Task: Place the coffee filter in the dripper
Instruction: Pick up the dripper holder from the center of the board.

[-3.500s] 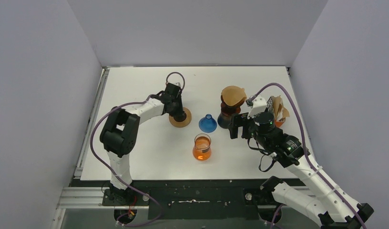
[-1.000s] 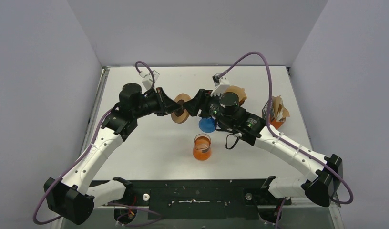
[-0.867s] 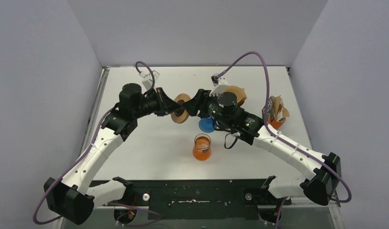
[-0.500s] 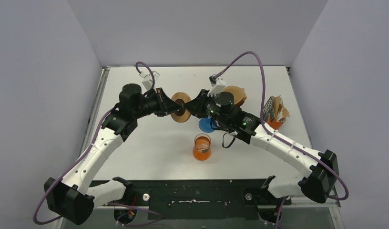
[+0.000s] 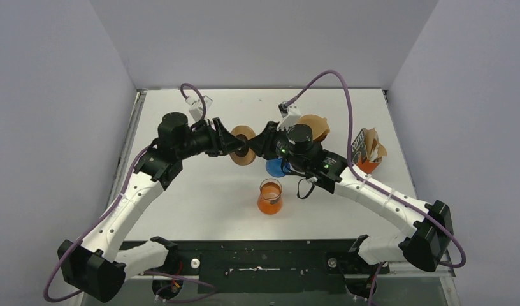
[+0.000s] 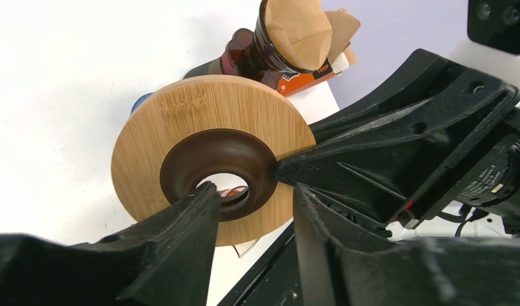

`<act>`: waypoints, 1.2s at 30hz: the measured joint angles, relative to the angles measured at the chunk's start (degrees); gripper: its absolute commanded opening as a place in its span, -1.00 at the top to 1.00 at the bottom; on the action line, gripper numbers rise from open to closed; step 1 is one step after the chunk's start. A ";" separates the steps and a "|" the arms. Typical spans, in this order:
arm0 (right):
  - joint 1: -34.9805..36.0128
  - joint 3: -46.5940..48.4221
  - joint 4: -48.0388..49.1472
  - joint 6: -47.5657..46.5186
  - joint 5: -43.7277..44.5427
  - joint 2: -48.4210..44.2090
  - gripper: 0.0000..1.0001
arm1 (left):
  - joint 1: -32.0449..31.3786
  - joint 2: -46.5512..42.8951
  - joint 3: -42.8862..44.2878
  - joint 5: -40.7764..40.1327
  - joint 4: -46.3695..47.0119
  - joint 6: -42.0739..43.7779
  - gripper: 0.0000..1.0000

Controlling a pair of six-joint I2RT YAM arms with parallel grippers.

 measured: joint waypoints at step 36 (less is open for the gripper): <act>1.75 -14.91 -0.83 -85.24 -13.57 -20.87 1.00 | 7.80 -6.25 -6.78 16.39 4.79 -12.57 -0.25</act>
